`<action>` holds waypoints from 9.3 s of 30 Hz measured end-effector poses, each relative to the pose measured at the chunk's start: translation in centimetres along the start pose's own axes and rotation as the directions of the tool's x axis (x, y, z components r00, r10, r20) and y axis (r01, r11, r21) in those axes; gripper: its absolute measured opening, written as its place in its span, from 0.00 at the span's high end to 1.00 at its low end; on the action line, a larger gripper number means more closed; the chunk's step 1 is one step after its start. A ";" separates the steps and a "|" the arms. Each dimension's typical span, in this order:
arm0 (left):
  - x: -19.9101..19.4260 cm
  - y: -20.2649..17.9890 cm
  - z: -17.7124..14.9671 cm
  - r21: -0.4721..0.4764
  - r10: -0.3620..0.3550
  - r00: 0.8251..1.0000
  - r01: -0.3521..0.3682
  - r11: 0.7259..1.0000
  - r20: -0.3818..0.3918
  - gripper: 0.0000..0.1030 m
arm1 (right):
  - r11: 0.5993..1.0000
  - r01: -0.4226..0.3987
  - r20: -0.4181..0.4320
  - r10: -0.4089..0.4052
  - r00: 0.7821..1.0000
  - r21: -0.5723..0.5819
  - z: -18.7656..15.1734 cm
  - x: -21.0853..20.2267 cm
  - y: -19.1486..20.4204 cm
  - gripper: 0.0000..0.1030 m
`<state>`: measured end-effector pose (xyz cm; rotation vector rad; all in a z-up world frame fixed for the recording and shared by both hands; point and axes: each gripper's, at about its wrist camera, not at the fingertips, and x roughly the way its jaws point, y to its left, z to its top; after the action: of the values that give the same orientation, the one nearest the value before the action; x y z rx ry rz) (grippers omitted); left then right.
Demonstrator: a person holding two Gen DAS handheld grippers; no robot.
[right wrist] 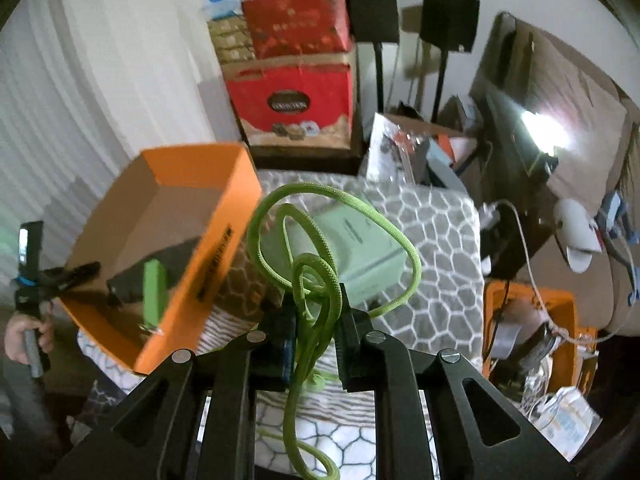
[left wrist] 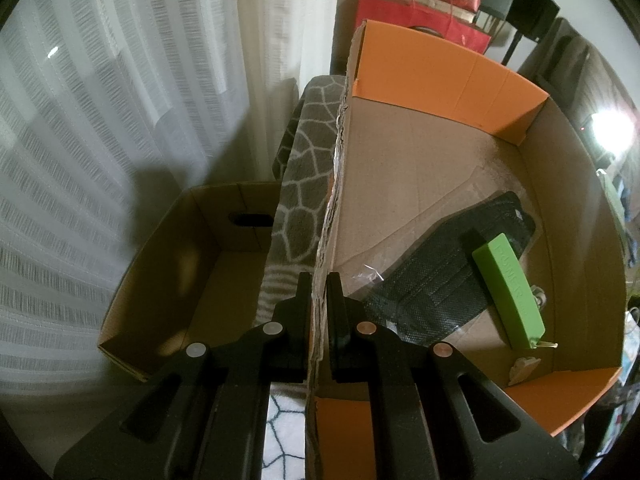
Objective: Organize objects
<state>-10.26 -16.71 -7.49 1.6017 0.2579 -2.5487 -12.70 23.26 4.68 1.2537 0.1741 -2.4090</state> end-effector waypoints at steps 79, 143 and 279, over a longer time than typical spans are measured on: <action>-1.6 1.1 0.5 -0.036 -0.100 0.995 0.100 0.994 0.013 0.95 | 0.976 -0.022 -0.109 -0.001 0.994 -0.217 8.6 17.9 18.3 0.40; -1.9 1.5 0.7 -0.046 -0.126 0.992 0.126 0.991 0.006 0.96 | 0.988 0.105 -0.098 -0.094 0.991 0.110 -3.1 7.7 -5.5 0.04; -2.0 1.6 0.6 -0.051 -0.119 0.993 0.119 0.992 0.008 0.96 | 0.988 -0.090 0.205 0.114 0.972 -0.123 6.0 -4.3 8.1 0.93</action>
<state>-9.59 -18.39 -5.57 1.6074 0.4268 -2.6095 -11.66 15.47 12.30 0.9256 0.1758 -2.3878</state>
